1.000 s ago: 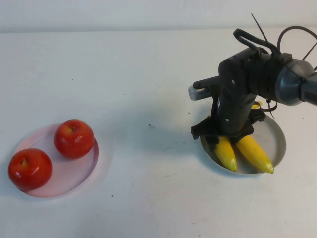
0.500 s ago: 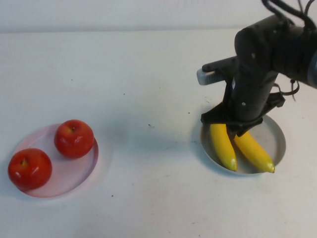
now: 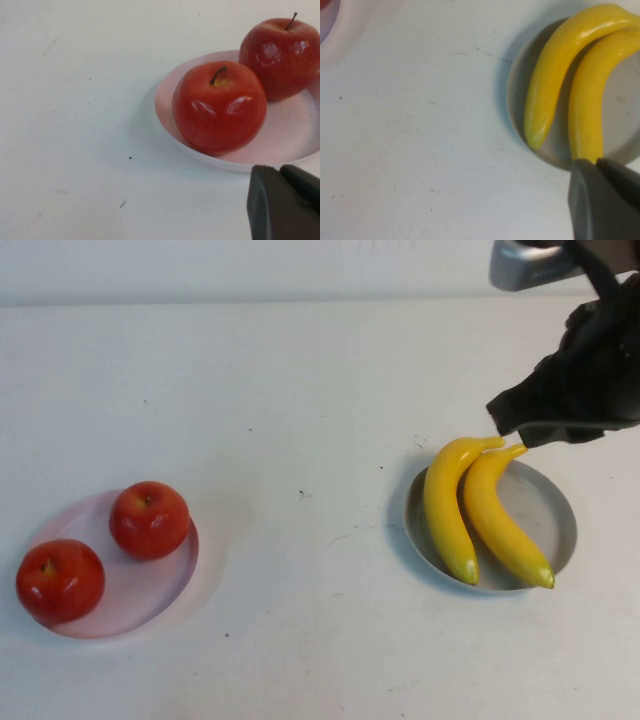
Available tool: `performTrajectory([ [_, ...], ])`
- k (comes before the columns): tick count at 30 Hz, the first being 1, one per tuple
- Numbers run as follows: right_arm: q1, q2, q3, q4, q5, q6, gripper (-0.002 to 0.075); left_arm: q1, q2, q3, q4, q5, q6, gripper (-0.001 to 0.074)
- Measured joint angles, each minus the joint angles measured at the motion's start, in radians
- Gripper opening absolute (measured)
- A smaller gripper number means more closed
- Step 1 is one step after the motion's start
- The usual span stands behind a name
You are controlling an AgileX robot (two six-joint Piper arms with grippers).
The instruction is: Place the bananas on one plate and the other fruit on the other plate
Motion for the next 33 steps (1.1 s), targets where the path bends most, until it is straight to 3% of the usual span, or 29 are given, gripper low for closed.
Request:
performTrajectory([
  [7, 0.000, -0.054, 0.007, -0.002, 0.004, -0.128, -0.0015, 0.000, 0.000, 0.000, 0.000, 0.000, 0.000, 0.0001],
  [15, -0.002, -0.083, 0.081, 0.008, -0.034, -0.154, -0.0015, 0.000, 0.000, 0.000, 0.000, 0.000, 0.000, 0.0001],
  [20, -0.012, -0.250, 0.373, -0.026, -0.320, -0.154, -0.0015, 0.000, 0.000, 0.000, 0.000, 0.000, 0.000, 0.0001],
  [23, -0.069, -0.406, 0.641, -0.033, -0.560, -0.154, -0.0015, 0.000, 0.000, 0.000, 0.000, 0.000, 0.000, 0.0001],
  [28, -0.246, -0.666, 1.096, -0.012, -0.980, -0.154, -0.0015, 0.000, 0.000, 0.000, 0.000, 0.000, 0.000, 0.0001],
  [33, -0.381, -0.896, 1.407, 0.028, -1.253, -0.154, -0.0015, 0.000, 0.000, 0.000, 0.000, 0.000, 0.000, 0.0001],
])
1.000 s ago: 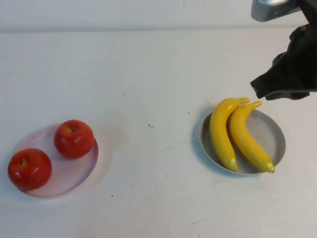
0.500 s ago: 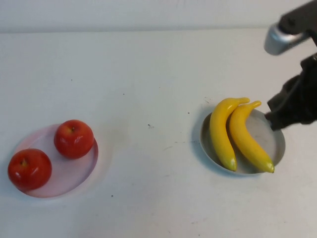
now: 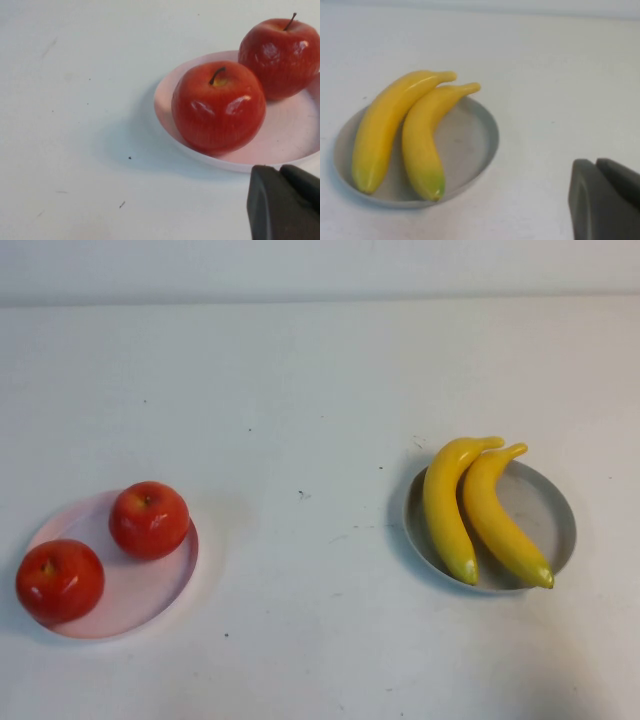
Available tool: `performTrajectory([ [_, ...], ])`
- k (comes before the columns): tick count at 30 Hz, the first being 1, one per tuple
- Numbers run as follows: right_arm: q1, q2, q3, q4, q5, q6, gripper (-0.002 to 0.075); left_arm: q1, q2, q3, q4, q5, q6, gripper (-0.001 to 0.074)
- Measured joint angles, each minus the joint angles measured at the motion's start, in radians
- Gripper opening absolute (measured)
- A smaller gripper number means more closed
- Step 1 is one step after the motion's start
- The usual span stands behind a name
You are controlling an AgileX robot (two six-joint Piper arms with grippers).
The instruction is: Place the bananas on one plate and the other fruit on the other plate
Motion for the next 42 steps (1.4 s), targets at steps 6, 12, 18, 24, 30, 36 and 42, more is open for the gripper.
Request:
performTrajectory([
  [6, -0.068, -0.230, 0.147, 0.010, -0.095, 0.026, -0.0015, 0.000, 0.000, 0.000, 0.000, 0.000, 0.000, 0.0001],
  [12, -0.070, -0.396, 0.147, 0.025, 0.040, 0.028, -0.0016, 0.000, 0.000, 0.000, 0.000, 0.000, 0.000, 0.0001],
  [18, -0.070, -0.520, 0.147, 0.044, 0.219, 0.028, -0.0015, 0.000, 0.000, 0.000, 0.000, 0.000, 0.000, 0.0001],
  [24, -0.070, -0.528, 0.147, 0.044, 0.344, 0.026, -0.0015, 0.000, 0.000, 0.000, 0.000, 0.000, 0.000, 0.0001],
  [30, -0.070, -0.528, 0.147, 0.044, 0.355, 0.026, -0.0015, 0.000, 0.000, 0.000, 0.000, 0.000, 0.000, 0.0001],
  [36, -0.070, -0.528, 0.147, 0.048, 0.355, 0.026, -0.0015, 0.000, 0.000, 0.000, 0.000, 0.000, 0.000, 0.0001],
  [42, -0.070, -0.528, 0.147, 0.052, 0.355, 0.026, -0.0015, 0.000, 0.000, 0.000, 0.000, 0.000, 0.000, 0.0001],
])
